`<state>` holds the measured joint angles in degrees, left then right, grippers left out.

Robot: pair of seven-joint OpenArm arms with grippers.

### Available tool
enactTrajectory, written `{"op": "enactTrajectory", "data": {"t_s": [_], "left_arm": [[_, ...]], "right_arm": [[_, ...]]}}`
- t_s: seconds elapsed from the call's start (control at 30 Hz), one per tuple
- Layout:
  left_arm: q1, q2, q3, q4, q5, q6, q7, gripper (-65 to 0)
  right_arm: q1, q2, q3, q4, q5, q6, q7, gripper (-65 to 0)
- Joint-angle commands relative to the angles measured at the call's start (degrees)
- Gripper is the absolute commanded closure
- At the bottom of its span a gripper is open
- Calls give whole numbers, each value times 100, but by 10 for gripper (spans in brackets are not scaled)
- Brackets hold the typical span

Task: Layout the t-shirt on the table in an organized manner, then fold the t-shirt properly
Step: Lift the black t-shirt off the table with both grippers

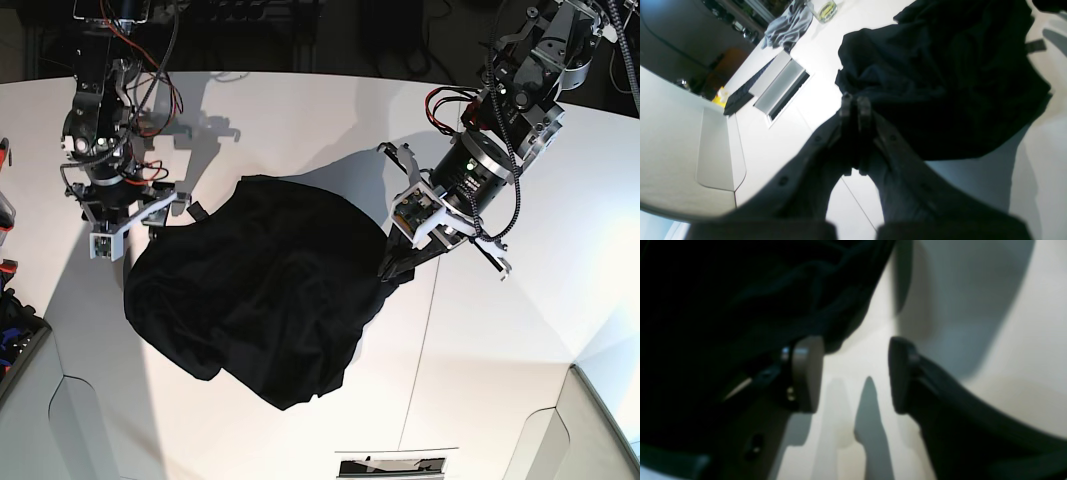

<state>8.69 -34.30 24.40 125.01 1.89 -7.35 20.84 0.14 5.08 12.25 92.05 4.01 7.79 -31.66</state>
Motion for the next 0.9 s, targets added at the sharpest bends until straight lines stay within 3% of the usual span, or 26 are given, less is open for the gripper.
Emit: {"op": "enactTrajectory", "data": {"t_s": [0.0, 0.33, 0.43, 0.57, 0.77, 0.87], "left_arm": [[-74, -50, -48, 94, 31, 74, -83, 0], [-76, -48, -48, 92, 33, 72, -37, 0], [-74, -48, -48, 92, 28, 72, -37, 0], [-76, -48, -48, 87, 31, 72, -37, 0], [-76, -48, -48, 81, 31, 74, -37, 0], [-90, -48, -48, 81, 33, 87, -37, 0]], "right_arm": [[229, 46, 13, 33, -94, -120, 190, -353], [1207, 46, 44, -1333, -164, -199, 146, -378], [1340, 44, 37, -1552, -164, 9, 142, -368], [1381, 44, 37, -1554, -164, 297, 291, -263], [1379, 46, 37, -1486, -162, 420, 516, -25], [1377, 79, 37, -1235, -162, 404, 470, 0]]}}
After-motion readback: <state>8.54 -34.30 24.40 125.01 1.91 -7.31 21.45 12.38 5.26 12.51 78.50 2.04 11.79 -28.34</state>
